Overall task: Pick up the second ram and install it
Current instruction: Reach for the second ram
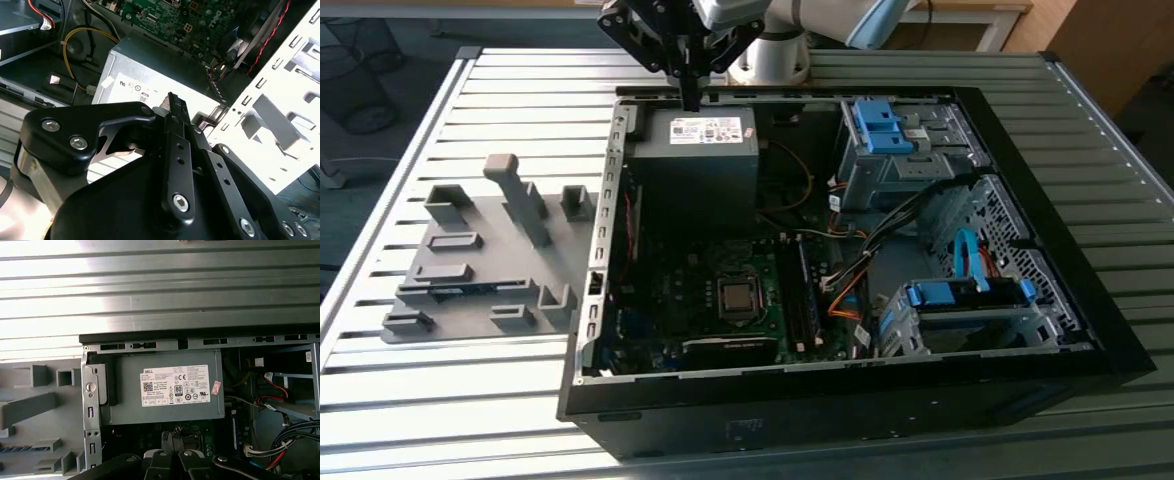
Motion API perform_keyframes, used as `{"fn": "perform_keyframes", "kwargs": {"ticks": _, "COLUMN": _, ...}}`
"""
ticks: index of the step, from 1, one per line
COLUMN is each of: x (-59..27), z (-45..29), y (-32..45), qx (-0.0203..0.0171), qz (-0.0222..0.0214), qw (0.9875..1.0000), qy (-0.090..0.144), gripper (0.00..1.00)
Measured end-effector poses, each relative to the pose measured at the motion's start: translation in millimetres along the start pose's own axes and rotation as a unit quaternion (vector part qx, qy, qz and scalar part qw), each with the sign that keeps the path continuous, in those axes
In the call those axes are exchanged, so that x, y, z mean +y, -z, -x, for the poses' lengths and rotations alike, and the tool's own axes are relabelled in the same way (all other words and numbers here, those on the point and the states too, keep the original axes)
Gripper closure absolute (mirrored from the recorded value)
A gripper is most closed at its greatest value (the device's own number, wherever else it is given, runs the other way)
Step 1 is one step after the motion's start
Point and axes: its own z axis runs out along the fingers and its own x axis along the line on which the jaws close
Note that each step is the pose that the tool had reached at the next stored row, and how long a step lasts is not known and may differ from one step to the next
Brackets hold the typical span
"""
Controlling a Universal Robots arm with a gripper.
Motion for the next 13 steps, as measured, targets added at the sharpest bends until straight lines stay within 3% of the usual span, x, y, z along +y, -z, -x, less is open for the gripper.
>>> {"fn": "perform_keyframes", "kwargs": {"ticks": 13, "x": -0.2, "z": -2.6, "y": -0.1, "qx": 0.0000, "qz": 0.0000, "qw": 1.0000, "qy": 0.000, "gripper": 0.89}}
